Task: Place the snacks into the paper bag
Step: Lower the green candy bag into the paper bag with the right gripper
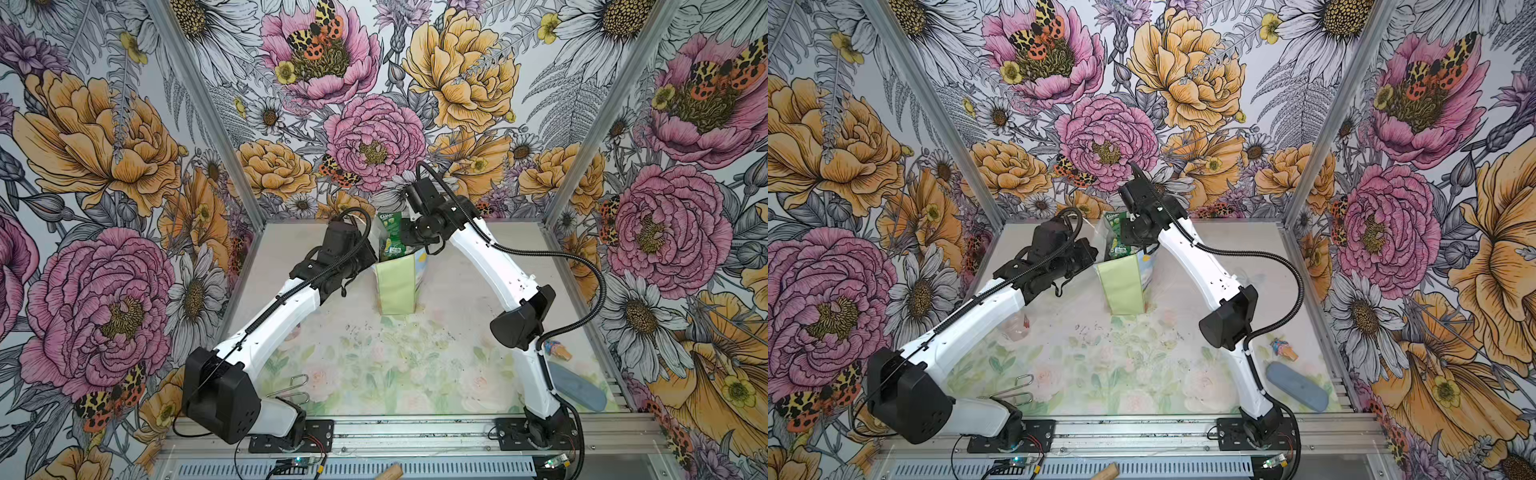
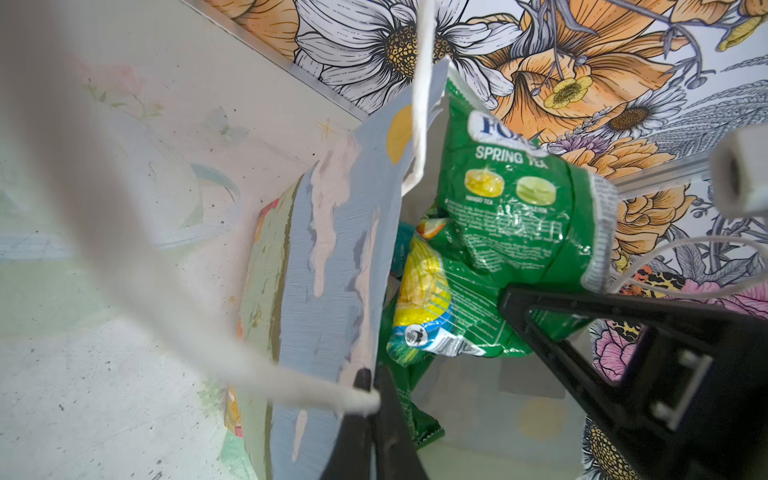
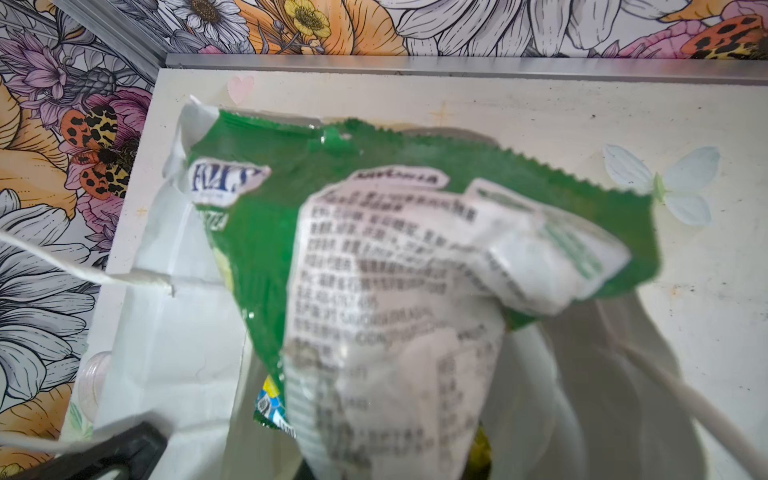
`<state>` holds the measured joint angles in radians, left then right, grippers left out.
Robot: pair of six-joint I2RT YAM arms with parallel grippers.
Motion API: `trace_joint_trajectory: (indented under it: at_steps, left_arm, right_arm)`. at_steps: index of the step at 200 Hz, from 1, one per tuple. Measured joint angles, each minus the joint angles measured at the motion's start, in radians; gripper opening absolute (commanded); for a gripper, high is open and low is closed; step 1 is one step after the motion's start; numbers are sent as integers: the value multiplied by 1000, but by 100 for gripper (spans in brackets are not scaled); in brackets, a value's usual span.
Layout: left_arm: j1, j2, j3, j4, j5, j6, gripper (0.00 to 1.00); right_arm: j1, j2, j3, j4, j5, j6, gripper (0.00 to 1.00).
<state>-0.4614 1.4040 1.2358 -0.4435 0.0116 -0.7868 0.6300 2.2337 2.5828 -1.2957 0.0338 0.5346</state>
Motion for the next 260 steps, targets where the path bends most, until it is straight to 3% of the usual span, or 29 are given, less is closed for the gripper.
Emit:
trace_joint_trajectory:
  at_steps: [31,51,82,146,177,260]
  left_arm:
    - [0,0,0,0,0,0,0]
    - [0,0,0,0,0,0,0]
    - [0,0,0,0,0,0,0]
    - [0,0,0,0,0,0,0]
    - [0,0,0,0,0,0,0]
    - [0,0,0,0,0,0,0]
  right_arm:
    - [0,18,5,-2,0,7,2]
    - [0,19,6,-2,0,7,19]
    - [-1,19,11,-3,6,10,34]
    - [-9,19,60,-1,19,26,48]
    - [-10,16,64,-1,19,25,49]
    - [-18,-11,67,46,18,14,39]
